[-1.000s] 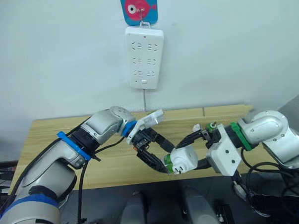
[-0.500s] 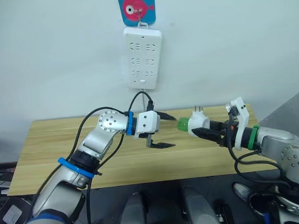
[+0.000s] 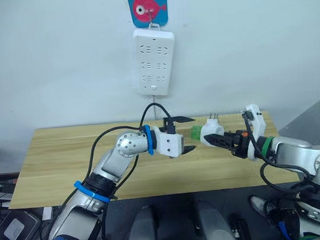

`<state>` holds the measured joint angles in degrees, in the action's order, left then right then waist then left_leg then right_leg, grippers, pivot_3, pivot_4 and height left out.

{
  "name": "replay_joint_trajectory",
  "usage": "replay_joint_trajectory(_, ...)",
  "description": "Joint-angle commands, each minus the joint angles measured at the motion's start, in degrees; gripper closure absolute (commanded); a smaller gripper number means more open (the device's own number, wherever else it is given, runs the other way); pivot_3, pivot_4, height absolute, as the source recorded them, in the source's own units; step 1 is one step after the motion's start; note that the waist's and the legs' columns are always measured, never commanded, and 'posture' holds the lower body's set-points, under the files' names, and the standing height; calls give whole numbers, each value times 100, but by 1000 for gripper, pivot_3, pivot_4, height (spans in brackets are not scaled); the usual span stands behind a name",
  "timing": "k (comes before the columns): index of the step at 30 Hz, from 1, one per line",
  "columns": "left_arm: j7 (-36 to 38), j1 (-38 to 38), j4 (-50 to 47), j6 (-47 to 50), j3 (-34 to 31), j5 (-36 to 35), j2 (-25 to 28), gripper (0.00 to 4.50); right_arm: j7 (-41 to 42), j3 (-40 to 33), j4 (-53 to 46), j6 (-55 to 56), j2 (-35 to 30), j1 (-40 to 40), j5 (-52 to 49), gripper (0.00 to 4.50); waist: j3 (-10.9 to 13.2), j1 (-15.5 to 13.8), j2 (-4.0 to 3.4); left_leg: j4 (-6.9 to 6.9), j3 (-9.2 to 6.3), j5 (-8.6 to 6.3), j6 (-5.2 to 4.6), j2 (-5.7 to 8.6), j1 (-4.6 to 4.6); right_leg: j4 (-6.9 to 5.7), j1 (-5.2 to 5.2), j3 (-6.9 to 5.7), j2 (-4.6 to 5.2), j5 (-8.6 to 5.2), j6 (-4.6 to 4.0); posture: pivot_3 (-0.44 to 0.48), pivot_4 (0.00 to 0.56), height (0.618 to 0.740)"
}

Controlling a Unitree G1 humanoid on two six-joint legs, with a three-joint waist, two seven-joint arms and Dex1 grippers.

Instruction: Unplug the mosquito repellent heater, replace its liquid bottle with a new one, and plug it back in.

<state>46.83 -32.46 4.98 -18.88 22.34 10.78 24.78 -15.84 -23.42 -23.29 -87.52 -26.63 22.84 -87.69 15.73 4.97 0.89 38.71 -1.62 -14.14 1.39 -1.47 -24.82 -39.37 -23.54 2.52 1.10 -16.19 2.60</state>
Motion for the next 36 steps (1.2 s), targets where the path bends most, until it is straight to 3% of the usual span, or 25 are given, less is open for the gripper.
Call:
replay_joint_trajectory(1,-155,-73,-246,269,113,222,-210,0,-1083,686,-85,1168,-724,-161,-1757,1536,0,2,1,0,5,0,0,0,-3,7,0,0,1,0,0,-157,289,740)
replay_joint_trajectory(3,-181,-116,-245,411,132,313,-300,0,-1488,1099,-149,1770,-1162,-238,-2356,1536,1,11,2,0,8,-1,-1,0,-5,18,4,-2,-1,0,1,-158,288,740)
replay_joint_trajectory(7,-87,-93,-313,577,210,408,-335,0,-1589,1551,-343,2519,-1546,-312,-2531,1536,1,10,3,-5,10,-2,-3,-3,-6,25,4,-4,-5,0,1,-162,281,740)
replay_joint_trajectory(10,-100,-57,-372,616,213,385,-364,598,-1516,1744,-454,2846,-1776,-376,-2531,1536,1,7,3,-9,10,-1,-2,-5,-7,30,4,-5,-7,0,1,-164,275,740)
replay_joint_trajectory(16,-71,-62,-389,657,276,397,-380,2279,-1379,1981,-568,3247,-2030,-411,-2531,1536,0,2,3,-9,7,-1,-2,-6,-6,32,4,-4,-5,0,1,-166,266,740)
replay_joint_trajectory(23,-225,-102,-283,621,243,452,-457,2279,-1138,2163,-644,3379,-2205,-185,-2531,1536,0,-1,2,-9,7,-1,-2,-6,-7,32,4,-3,-5,0,1,-165,263,740)
replay_joint_trajectory(27,-361,-124,-155,537,199,483,-469,2279,-1006,2108,-683,3466,-2338,-102,-2531,115,0,-3,3,-9,6,-1,-2,-7,-6,33,4,-3,-5,0,1,-166,263,740)
replay_joint_trajectory(32,-573,-129,94,461,55,367,-536,2279,-672,2000,-824,3356,-2796,75,-2297,48,0,-3,2,-9,6,-1,-2,-6,-7,35,4,-2,-3,0,1,-175,265,740)
replay_joint_trajectory(36,-690,131,294,1051,-369,-478,-1050,2279,15,1589,-1323,3482,-3043,-244,-1158,48,0,-15,3,-9,4,-1,-2,-7,-8,35,4,-6,-3,0,1,-178,267,740)
